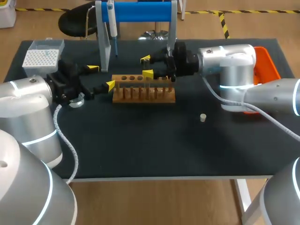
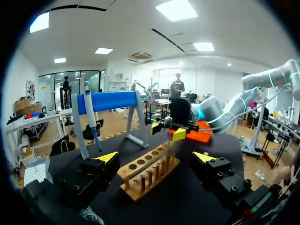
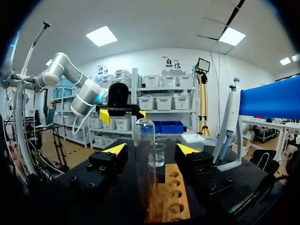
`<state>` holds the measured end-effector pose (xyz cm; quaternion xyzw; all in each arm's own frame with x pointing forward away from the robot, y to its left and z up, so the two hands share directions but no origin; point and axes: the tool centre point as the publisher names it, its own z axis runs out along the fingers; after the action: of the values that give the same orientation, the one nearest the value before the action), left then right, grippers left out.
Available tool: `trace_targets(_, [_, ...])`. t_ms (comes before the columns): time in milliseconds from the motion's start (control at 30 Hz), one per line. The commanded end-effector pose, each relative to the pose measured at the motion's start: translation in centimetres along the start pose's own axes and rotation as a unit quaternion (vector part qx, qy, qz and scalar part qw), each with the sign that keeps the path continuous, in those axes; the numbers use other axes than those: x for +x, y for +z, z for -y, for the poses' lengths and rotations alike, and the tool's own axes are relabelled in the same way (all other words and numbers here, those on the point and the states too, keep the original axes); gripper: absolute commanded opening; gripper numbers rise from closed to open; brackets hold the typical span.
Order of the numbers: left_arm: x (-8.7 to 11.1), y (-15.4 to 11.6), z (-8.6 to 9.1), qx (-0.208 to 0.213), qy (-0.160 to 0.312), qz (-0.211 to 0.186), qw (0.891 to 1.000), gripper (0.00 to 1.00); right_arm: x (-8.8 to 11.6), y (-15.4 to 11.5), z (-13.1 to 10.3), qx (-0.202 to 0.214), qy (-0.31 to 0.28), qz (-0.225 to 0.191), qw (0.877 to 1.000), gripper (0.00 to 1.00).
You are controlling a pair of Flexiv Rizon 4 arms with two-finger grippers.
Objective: Invert the test tube, pick up the pipette, mount the tip to pipette, aspirate from beaker and dispense into the tube, eject the tip, return the pipette, and cap with the stopper.
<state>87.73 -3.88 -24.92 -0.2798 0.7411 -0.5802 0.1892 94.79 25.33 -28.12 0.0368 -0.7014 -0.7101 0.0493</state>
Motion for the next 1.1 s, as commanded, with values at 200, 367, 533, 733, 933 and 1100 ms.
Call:
trace_targets(200, [0.04,0.06,-0.07,0.0,0.0,0.001,1.0,1.0,-0.3,0.1,0.28,-0.003,-0.002,-0.003,1.0,0.62])
trace_targets(367, [0.04,0.06,-0.07,0.0,0.0,0.001,1.0,1.0,-0.28,0.18,0.34,-0.001,-0.005,-0.004,1.0,0.6])
trace_targets(533, [0.04,0.06,-0.07,0.0,0.0,0.001,1.0,1.0,-0.31,0.21,0.37,-0.001,-0.005,-0.003,1.0,0.49])
trace_targets(733, [0.04,0.06,-0.07,0.0,0.0,0.001,1.0,1.0,-0.3,0.23,0.4,0.001,-0.006,-0.002,1.0,0.38])
trace_targets(933, [0.04,0.06,-0.07,0.0,0.0,0.001,1.0,1.0,-0.28,0.23,0.4,0.003,-0.007,0.004,1.0,0.24])
trace_targets(1100, [0.04,0.06,-0.07,0.0,0.0,0.001,1.0,1.0,-0.3,0.26,0.4,0.003,-0.006,0.005,1.0,0.0])
